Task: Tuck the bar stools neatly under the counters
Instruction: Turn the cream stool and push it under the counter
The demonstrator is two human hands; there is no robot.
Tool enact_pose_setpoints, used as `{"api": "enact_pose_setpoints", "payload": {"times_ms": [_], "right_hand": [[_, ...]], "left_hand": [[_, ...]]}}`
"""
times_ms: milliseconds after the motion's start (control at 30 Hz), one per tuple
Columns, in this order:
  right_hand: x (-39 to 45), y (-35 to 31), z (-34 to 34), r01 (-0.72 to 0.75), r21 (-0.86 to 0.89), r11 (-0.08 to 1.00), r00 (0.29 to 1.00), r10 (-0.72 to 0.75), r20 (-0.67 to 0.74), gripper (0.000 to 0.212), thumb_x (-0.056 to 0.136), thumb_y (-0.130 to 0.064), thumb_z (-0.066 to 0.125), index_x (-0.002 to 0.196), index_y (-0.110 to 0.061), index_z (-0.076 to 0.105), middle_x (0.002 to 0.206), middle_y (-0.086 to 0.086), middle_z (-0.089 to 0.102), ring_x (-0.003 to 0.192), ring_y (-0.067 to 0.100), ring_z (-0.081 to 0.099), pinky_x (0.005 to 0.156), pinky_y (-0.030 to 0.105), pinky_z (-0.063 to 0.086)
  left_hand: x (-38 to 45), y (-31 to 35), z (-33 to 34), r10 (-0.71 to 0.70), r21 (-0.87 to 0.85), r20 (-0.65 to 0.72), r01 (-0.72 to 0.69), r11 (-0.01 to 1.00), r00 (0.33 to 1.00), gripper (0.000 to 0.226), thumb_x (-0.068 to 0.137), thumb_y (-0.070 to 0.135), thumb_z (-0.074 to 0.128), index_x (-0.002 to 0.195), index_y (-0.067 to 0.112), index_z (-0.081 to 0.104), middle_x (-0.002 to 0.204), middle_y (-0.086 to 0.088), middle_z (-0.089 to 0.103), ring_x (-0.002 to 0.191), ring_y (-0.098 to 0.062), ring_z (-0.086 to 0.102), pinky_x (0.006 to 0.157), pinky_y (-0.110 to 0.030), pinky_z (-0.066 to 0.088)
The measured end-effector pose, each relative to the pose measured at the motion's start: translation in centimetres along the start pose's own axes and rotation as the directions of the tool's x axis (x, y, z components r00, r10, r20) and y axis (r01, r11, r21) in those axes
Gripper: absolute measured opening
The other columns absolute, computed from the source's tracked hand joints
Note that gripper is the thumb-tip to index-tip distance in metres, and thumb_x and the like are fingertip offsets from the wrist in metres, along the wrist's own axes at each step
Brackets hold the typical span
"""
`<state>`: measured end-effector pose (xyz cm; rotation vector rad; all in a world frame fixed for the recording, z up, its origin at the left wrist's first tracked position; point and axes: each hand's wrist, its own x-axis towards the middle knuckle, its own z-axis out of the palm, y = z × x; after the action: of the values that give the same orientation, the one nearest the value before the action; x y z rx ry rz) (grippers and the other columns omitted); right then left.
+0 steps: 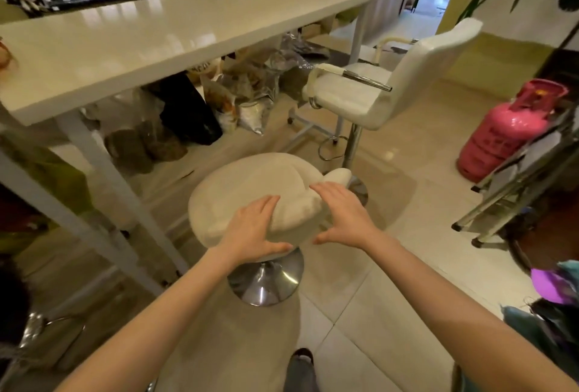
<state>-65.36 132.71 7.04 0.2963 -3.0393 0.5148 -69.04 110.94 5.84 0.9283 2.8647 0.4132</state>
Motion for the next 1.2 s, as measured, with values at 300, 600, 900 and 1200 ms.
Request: {"api": "enact_pose_setpoints", "payload": {"times_ms": [300,600,900,1200], "right_hand": [[5.1,4.3,1.5,0.181,-0.208,0.961,0.969,-0.139,0.203,0.106,0.064,-0.049,0.077,0.146,-0.018,0.018,0.155,0.004,0.019,0.143,0.020,0.008,0.115,0.037,0.000],[8.2,6.4,2.6,0.474,-0.199,0.858,0.862,-0.406,0.303,0.084,0.066,-0.046,0.074,0.136,-0.016,0.038,0.135,0.005,0.048,0.127,0.024,0.040,0.109,0.039,0.020],[9.5,7.8,5.0,0.560,-0.309,0.768,0.823,-0.476,0.309,0.074,0.046,-0.020,0.081,0.114,-0.016,0.052,0.089,0.004,0.063,0.078,0.027,0.061,0.071,0.035,0.046],[10.1,9.0,5.6,0.614,-0.330,0.717,0.779,-0.618,0.106,0.045,0.041,-0.009,0.070,0.085,-0.014,0.063,0.061,0.000,0.060,0.054,0.023,0.056,0.053,0.030,0.044]], "left_hand": [[3.6,0.0,2.7,-0.058,0.124,0.053,0.051,0.991,0.997,0.109,0.062,0.076,0.050,0.146,0.012,0.019,0.149,-0.007,0.030,0.135,-0.023,0.030,0.109,-0.036,0.023],[4.1,-0.2,4.3,-0.124,0.223,0.023,0.115,0.968,0.992,0.090,0.057,0.062,0.066,0.129,0.011,0.050,0.116,-0.010,0.063,0.102,-0.030,0.061,0.087,-0.039,0.046],[4.1,0.7,5.2,-0.289,0.263,-0.076,0.299,0.917,0.954,0.080,0.044,0.050,0.078,0.112,0.023,0.046,0.091,-0.002,0.071,0.075,-0.023,0.068,0.067,-0.029,0.052],[5.0,1.3,5.8,-0.324,0.306,-0.100,0.339,0.890,0.941,0.070,0.051,0.036,0.076,0.114,0.023,0.048,0.088,-0.001,0.069,0.074,-0.023,0.066,0.064,-0.030,0.052]]}}
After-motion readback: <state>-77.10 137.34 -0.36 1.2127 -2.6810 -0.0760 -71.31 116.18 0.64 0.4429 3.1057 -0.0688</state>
